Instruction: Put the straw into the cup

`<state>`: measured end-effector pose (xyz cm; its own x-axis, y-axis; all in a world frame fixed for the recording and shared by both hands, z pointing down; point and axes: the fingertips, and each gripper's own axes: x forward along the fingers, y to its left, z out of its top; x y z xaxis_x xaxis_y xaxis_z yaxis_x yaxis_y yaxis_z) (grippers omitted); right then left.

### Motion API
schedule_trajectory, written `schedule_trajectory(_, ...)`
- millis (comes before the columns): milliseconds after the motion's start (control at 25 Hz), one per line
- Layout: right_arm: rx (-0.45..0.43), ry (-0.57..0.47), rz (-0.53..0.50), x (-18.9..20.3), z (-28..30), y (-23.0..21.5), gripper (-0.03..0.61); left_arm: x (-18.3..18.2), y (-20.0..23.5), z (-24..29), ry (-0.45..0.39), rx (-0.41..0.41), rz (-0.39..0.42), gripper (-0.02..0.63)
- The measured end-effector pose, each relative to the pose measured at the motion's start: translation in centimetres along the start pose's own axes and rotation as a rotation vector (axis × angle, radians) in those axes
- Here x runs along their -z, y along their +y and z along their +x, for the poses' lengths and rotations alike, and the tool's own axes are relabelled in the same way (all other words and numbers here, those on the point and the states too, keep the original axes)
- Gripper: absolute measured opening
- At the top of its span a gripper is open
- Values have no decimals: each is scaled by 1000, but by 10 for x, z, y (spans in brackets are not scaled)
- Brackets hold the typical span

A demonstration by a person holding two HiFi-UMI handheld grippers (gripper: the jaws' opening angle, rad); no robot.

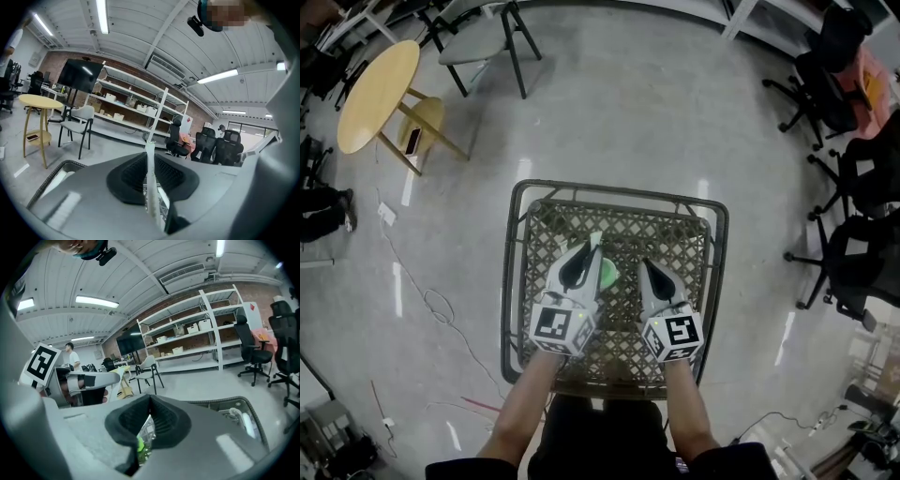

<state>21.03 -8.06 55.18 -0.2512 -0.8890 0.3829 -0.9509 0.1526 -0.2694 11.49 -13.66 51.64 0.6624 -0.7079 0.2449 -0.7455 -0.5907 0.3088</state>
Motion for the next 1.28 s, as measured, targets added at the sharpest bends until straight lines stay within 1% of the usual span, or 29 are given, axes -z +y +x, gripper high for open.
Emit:
schedule_trajectory(600, 18, 33, 25, 21, 14, -22, 3, 28, 15, 25, 14, -24, -22, 54)
schedule_trajectory(920, 16, 38, 31, 28, 15, -23, 3, 41, 14, 26, 34, -27, -13, 55)
schedule_trajectory(1280, 17, 35, 31, 29, 14, -23, 3, 43, 10, 25, 33, -11, 7, 68)
